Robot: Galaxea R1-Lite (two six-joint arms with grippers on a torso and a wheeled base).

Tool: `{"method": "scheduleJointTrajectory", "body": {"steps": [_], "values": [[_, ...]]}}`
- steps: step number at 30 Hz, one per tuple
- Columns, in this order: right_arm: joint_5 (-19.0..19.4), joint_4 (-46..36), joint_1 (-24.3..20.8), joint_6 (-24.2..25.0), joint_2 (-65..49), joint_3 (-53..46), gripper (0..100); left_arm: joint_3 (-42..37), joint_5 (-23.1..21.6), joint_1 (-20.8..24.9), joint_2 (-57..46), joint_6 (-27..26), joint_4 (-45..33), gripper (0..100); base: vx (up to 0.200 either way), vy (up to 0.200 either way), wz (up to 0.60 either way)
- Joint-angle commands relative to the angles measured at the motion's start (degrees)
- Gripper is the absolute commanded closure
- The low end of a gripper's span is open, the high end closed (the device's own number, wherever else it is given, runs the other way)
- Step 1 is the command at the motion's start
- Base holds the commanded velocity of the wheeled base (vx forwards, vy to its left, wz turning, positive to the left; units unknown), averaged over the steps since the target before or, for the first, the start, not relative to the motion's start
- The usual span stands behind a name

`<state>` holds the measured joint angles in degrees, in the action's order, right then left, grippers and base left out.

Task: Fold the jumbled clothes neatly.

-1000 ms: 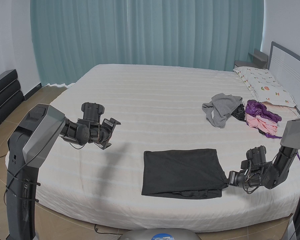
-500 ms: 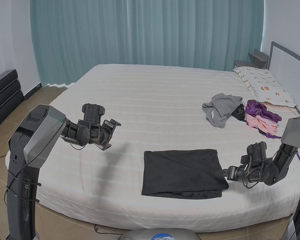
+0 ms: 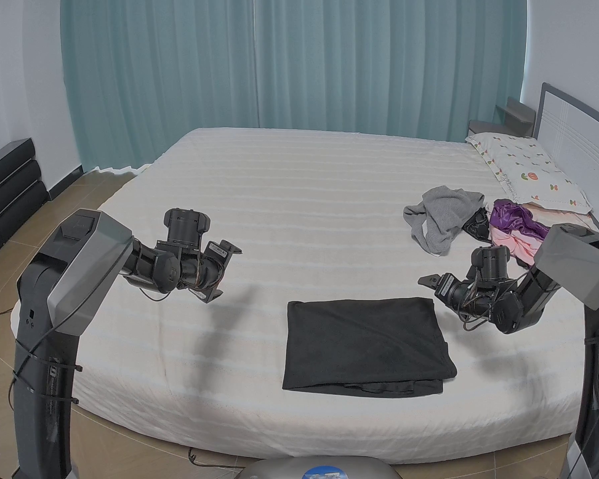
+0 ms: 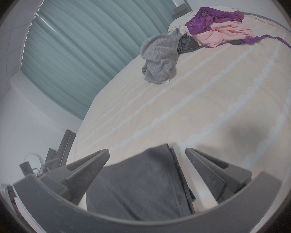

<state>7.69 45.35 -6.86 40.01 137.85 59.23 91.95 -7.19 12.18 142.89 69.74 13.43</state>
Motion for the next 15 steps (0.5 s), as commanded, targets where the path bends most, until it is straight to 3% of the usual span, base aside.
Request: {"method": "scheduleJointTrajectory", "body": {"steps": [1, 7, 10, 11, 15], "values": [[-2.2, -1.1, -0.3, 1.2, 7.4, 8.3, 0, -0.2, 0.4, 0.0, 0.0, 0.0, 0.0, 0, 0.000, 0.000, 0.00], [-7.7, -4.0, -1.4, 1.1, 12.4, 16.4, 0, -0.3, 0.6, 0.1, 0.0, -0.1, 0.1, 0, 0.000, 0.000, 0.00], [-8.0, -4.0, -1.7, 1.0, 12.5, 16.9, 0, -0.3, 0.6, 0.1, 0.0, -0.1, 0.1, 0, 0.000, 0.000, 0.00], [-8.0, -4.0, -1.7, 1.0, 12.5, 16.9, 100, -0.3, 0.6, 0.1, 0.0, -0.1, 0.1, 0, 0.000, 0.000, 0.00], [-8.0, -4.2, -2.0, 1.3, 12.4, 16.3, 100, -0.3, 0.6, 0.1, 0.1, -0.1, 0.1, 0, 0.000, 0.000, 0.00]]}}
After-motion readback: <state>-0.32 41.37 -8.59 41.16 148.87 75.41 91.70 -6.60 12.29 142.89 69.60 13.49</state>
